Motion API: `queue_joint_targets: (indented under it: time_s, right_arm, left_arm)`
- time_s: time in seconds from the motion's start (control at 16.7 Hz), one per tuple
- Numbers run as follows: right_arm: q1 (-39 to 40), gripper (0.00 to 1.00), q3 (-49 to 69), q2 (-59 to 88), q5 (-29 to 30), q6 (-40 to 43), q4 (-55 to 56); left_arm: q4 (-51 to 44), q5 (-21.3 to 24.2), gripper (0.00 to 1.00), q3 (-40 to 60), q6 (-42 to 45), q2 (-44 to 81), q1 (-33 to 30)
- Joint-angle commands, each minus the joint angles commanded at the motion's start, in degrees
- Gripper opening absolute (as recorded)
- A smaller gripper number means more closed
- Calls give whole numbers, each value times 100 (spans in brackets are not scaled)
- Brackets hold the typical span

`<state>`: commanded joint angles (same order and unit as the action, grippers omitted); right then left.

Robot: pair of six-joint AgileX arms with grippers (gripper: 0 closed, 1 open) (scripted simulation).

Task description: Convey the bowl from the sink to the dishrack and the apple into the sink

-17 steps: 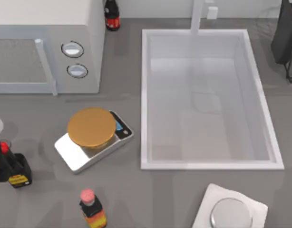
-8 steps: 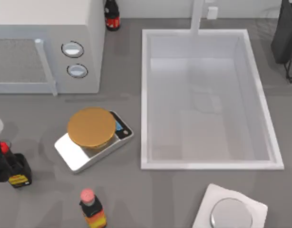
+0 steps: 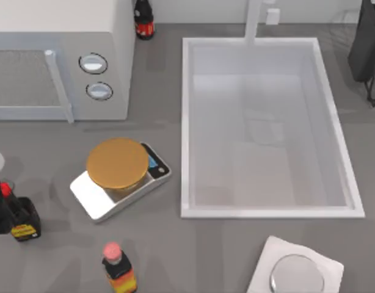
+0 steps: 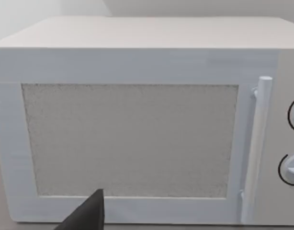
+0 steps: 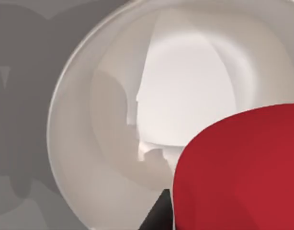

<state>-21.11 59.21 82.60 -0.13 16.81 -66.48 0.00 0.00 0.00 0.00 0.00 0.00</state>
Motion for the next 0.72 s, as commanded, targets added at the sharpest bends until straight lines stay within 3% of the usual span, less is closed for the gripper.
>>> queue_joint_targets:
  time_s: [0.36,0.72]
  right_arm:
    - [905,0,-100,169,397,-253,1240]
    - [2635,0,-447,438,1302,-759,4246]
  left_arm:
    - [0,0,100,0,0,0,0]
    - [0,0,100,0,0,0,0]
